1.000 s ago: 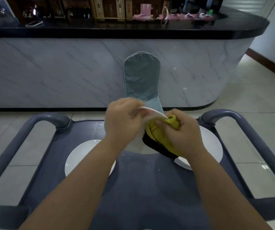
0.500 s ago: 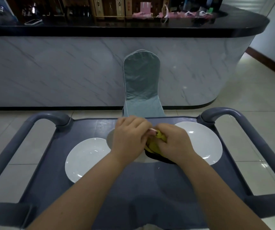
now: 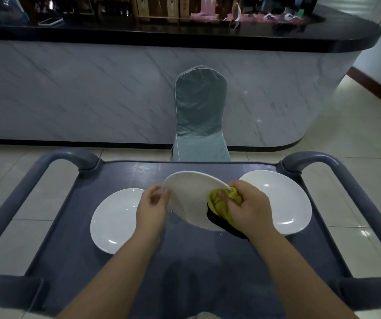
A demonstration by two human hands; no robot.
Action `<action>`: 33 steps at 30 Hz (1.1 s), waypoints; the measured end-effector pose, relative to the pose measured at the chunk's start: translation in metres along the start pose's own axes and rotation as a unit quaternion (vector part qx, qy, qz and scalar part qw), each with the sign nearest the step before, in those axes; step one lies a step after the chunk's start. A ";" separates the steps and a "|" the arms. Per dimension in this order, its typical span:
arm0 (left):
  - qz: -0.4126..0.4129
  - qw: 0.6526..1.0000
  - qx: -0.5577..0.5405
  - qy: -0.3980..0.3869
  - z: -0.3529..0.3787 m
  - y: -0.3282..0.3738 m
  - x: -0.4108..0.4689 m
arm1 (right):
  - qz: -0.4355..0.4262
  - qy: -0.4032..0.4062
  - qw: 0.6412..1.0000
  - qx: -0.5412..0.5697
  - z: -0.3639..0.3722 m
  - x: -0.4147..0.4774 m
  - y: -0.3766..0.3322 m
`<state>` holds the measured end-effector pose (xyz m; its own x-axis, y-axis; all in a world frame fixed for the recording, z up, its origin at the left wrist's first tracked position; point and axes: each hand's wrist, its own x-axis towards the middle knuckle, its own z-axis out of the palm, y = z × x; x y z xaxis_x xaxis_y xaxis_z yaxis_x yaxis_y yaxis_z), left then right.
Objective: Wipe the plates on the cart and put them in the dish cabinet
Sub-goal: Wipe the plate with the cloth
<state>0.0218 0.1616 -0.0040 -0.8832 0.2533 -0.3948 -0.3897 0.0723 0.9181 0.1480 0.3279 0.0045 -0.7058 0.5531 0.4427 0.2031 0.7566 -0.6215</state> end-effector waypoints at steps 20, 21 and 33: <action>-0.065 0.970 -0.149 -0.180 -0.040 0.008 0.007 | -0.052 0.013 0.995 -0.088 -0.014 0.025 0.017; -0.061 0.971 -0.143 -0.182 -0.041 0.007 0.010 | -0.014 0.045 0.996 -0.076 -0.005 0.036 0.007; -0.080 0.953 -0.168 -0.238 -0.077 -0.015 0.028 | -0.058 -0.161 0.985 0.000 0.071 0.003 -0.026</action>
<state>-0.0171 0.0936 -0.0317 -0.6178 0.6795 -0.3957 -0.6422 -0.1456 0.7526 0.0921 0.2851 -0.0236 -0.9031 0.3236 0.2824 0.1085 0.8080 -0.5790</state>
